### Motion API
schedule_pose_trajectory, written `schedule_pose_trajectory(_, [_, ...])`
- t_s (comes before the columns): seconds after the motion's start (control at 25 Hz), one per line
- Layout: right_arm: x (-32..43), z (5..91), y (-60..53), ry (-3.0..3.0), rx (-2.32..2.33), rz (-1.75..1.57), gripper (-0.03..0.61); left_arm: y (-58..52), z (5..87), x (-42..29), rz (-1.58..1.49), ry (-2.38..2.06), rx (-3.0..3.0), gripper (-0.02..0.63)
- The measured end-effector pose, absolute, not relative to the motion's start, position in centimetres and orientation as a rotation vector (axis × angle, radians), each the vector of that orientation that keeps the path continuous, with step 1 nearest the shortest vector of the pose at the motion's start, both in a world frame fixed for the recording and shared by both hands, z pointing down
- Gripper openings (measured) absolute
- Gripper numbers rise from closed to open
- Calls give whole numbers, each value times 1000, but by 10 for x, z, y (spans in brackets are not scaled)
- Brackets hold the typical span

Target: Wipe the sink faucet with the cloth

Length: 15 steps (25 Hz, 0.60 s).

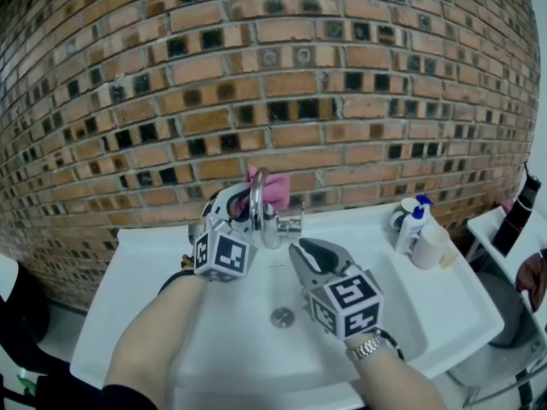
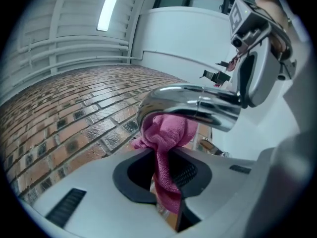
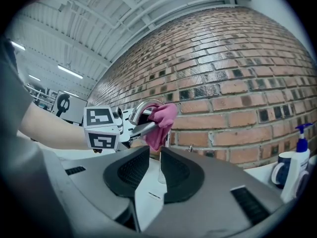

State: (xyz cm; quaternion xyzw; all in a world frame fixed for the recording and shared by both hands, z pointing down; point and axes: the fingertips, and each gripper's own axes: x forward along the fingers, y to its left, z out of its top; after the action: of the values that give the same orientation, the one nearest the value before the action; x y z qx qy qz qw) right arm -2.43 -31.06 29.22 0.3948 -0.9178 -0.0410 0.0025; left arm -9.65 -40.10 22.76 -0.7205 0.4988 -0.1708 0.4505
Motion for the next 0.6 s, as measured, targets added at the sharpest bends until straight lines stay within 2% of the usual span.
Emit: schedule_pose_trajectory(0.6, [-24, 294, -312, -2868, 1240, -123, 86, -408, 259, -96, -477, 1228, -1882, 66])
